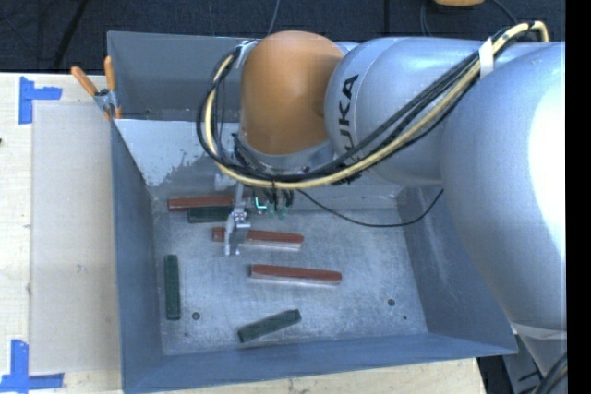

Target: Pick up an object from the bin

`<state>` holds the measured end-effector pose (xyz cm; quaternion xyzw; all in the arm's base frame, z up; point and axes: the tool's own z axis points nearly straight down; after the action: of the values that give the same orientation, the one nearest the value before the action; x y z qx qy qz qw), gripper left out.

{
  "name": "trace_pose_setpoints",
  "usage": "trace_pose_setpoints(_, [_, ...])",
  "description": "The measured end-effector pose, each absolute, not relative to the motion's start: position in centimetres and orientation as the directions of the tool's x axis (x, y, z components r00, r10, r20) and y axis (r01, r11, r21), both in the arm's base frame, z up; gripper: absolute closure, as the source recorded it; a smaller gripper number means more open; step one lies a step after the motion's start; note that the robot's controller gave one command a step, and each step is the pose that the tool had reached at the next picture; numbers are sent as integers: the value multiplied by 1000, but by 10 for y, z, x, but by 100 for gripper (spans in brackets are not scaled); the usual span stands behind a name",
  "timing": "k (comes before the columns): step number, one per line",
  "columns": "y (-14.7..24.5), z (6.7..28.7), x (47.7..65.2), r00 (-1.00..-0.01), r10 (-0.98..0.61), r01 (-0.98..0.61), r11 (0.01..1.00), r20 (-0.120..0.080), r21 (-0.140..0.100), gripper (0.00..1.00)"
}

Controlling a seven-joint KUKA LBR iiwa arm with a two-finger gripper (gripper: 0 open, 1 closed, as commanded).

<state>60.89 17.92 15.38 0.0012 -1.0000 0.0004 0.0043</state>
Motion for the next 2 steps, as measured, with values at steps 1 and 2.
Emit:
trace_pose_setpoints(1, [179, 159, 611, -1000, 1, 1, 1000, 1, 1, 0])
trace_pose_setpoints(2, [145, 87, 612, -998, 45, 45, 999, -38, 13, 100])
